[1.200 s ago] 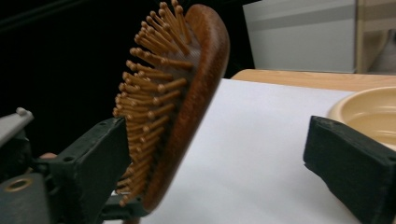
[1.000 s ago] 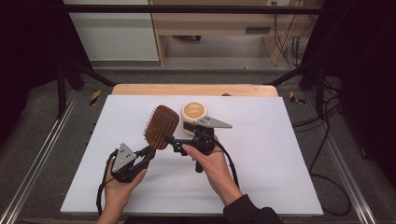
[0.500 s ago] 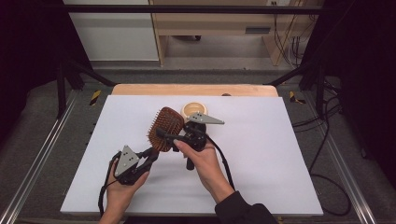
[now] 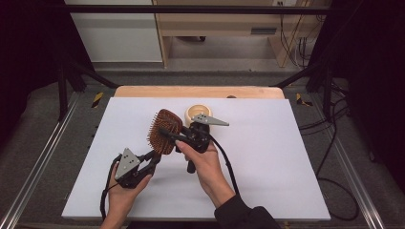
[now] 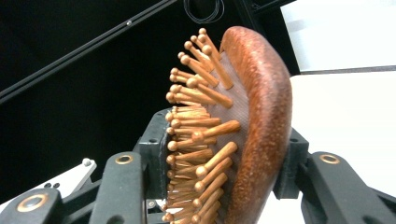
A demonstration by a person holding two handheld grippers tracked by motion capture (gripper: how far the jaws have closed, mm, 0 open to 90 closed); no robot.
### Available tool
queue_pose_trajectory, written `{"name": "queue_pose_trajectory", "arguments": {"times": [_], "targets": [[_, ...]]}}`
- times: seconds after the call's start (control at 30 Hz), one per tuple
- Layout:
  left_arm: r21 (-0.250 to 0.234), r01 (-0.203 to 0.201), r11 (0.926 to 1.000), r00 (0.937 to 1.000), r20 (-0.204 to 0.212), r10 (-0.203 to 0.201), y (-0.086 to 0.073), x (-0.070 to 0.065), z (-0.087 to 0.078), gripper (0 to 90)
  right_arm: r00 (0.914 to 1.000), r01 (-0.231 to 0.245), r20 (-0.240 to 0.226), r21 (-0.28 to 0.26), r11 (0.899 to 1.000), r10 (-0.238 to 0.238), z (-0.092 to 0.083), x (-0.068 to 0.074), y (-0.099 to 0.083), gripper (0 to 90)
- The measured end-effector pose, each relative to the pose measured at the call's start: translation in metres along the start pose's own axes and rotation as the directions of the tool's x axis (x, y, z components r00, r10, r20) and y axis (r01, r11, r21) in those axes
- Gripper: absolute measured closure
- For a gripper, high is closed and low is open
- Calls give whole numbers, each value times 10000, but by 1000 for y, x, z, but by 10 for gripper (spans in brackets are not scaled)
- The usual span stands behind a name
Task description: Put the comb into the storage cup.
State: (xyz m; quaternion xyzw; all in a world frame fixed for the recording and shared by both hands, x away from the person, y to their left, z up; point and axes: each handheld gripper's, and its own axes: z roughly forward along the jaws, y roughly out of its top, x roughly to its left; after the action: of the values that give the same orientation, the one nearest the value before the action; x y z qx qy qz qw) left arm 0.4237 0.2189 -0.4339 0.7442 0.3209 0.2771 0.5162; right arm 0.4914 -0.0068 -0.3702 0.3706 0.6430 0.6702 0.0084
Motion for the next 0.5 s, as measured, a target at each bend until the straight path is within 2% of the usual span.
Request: {"name": "queue_pose_trajectory", "arguments": {"times": [0.13, 0.23, 0.37, 0.4, 0.43, 0.5], "targets": [[-79, 133, 9999, 9999, 104, -133, 0, 0, 1, 709, 9998, 185, 41, -3, 9998, -185, 0, 5, 3, 523], [-235, 461, 9987, 9988, 161, -458, -1, 3, 0, 569, 9989, 394, 265, -98, 9992, -391, -3, 5, 8, 523], [-602, 833, 9947, 9958, -341, -855, -1, 9, -6, 393, 9952, 630, 772, -408, 9972, -597, -10, -2, 21, 522], [-602, 833, 9947, 9958, -341, -855, -1, 9, -6, 359, 9952, 630, 772, -408, 9972, -597, -10, -2, 21, 522], [-775, 991, 9921, 9929, -583, -1037, -1, 14, -10, 329, 9932, 687, 973, -536, 9962, -632, -14, -6, 26, 522], [-948, 1205, 9882, 9888, -772, -1280, -1, 19, -14, 283, 9909, 736, 1168, -597, 9955, -663, -17, -10, 30, 522]]}}
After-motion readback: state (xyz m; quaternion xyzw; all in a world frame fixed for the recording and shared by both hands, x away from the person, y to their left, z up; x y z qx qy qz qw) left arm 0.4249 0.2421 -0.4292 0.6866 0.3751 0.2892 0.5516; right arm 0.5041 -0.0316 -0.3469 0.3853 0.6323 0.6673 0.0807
